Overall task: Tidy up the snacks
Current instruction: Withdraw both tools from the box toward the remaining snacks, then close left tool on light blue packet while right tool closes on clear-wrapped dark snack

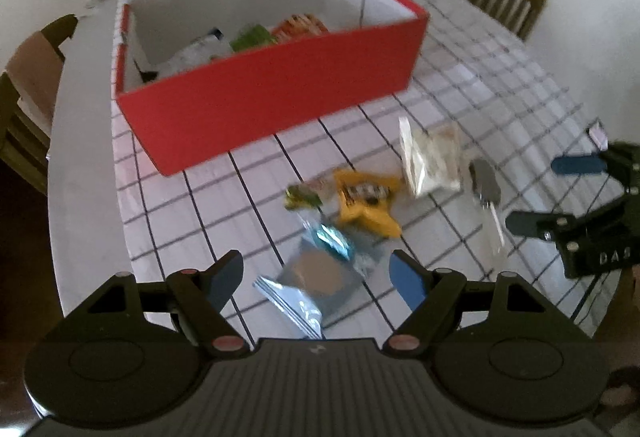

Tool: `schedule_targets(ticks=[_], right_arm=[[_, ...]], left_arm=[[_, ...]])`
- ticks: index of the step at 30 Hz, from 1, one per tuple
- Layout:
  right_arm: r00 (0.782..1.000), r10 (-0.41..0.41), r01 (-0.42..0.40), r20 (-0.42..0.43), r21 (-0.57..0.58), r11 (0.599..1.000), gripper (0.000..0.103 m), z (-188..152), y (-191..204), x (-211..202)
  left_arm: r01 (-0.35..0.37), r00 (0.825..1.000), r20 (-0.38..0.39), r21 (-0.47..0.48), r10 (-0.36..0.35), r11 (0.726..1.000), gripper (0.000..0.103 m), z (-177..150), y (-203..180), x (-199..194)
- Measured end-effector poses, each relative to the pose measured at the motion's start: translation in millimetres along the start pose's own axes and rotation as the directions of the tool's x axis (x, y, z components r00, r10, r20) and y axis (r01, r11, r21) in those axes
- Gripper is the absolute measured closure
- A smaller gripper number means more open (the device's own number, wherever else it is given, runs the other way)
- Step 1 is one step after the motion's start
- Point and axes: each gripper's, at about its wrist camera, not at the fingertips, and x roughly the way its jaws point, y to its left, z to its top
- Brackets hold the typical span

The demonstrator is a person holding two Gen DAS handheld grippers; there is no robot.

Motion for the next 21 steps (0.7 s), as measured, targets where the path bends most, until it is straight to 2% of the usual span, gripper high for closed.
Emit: schedule_targets(ticks=[3,5,9,13,21], right_arm=[[0.999,0.029,-0.029,-0.015,-0.019,0.999,0.007,-5.1,-1.7,7.8],[0.999,0.030,-0.031,-0.041,-0.030,0.999,0.014,-4.3,-2.3,14.6],[0.996,0.055,-0.055,-0.068,0.001,0.998,0.016,-3.5,-4.3,22.2],[0.996,0.040,-0.038,-0.081,0.028,0.999,0.019,-1.4,-1.7,29.8],[0.992,-0.054,0.061,-0.111,0.065,0.996,0.029,9.0,-7.5,44.2]], left_arm=[[0.001,1.000,-0.016,0.031,-0.001,1.000,0.023,-3.9,-4.8,7.5],[0.005,0.999,-0.043,0.049,-0.003,0.999,0.023,-5.7,-7.8,14.8],[0.012,0.998,-0.056,0.129,-0.005,0.992,0.023,-6.4,-9.2,25.0],[0.040,0.997,-0.069,0.169,-0.028,0.985,0.023,-5.4,-4.1,35.4],[0.114,0.991,-0.089,0.213,-0.097,0.970,0.024,-1.6,-1.5,50.7]])
